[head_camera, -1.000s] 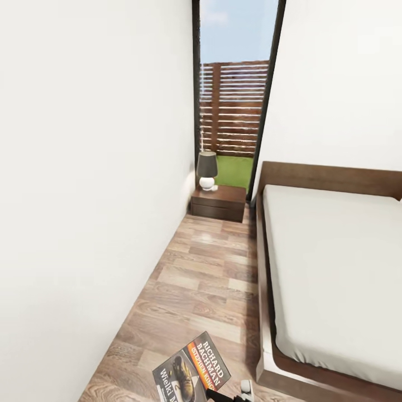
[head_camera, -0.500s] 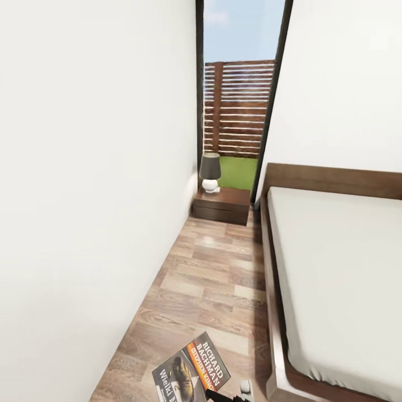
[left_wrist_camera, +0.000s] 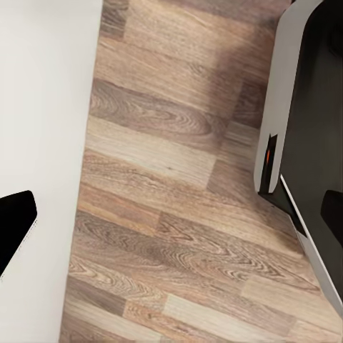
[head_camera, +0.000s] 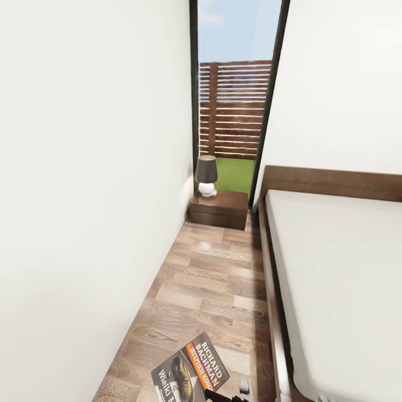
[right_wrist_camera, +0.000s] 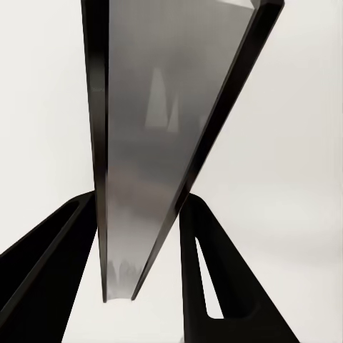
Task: In the bedroom, move the book from the bed onto either nightstand, and place the two sandals side by side next to the bed.
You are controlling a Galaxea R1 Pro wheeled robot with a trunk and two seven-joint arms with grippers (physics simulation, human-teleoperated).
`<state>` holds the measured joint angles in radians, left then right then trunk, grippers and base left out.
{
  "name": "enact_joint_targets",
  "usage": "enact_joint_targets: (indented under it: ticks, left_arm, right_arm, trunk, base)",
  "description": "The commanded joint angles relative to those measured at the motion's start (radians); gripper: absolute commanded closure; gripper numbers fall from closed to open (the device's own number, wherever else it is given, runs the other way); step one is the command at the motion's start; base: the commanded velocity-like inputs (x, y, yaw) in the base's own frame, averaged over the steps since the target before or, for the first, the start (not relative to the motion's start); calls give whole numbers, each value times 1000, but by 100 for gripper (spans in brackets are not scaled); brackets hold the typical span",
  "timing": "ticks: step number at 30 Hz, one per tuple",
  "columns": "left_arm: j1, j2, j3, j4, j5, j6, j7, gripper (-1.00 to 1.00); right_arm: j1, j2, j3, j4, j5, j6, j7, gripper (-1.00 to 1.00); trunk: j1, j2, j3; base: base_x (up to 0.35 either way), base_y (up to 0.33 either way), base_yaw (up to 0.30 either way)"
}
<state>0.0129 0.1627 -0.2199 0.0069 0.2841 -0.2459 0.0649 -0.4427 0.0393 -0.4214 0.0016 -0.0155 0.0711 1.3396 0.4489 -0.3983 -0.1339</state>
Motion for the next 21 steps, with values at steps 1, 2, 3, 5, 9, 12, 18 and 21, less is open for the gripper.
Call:
enact_joint_targets:
  ticks: [1,2,3,5,9,12,18,21]
  left_arm:
    - [0,0,-9,1,7,-4,2,-100]
    - [0,0,-9,1,7,-4,2,-100]
    - [0,0,-9,1,7,-4,2,-100]
    - [0,0,-9,1,7,-4,3,-100]
    - [0,0,-9,1,7,-4,3,-100]
    - [0,0,-9,1,7,-4,3,-100]
    - [-1,0,-9,1,7,-4,3,-100]
    - [-1,0,-9,1,7,-4,3,-100]
  right_arm:
    - [-1,0,-3,0,-2,7,3,100]
    - [-1,0,-4,0,-2,7,3,100]
    - [-1,0,-4,0,-2,7,2,100]
    - [-1,0,-4,0,-2,7,2,100]
    - [-1,1,-4,0,-2,7,3,100]
    - [-1,1,-4,0,-2,7,2,100]
    - [-1,2,-4,0,-2,7,2,100]
    - [-1,2,-4,0,-2,7,2,100]
  trunk:
    - [1,-2,-2]
    - [1,-2,-1]
    - [1,-2,-1]
    - [1,-2,-1]
    - [1,-2,-1]
    - [1,-2,-1]
    - [1,-2,-1]
    - [1,-2,-1]
  base:
    - [332,1,-22]
    - [333,1,-18]
    - [333,1,-14]
    - [315,0,-10]
    - [218,0,-5]
    - [124,0,-3]
    - [158,37,-1]
    - [219,153,0]
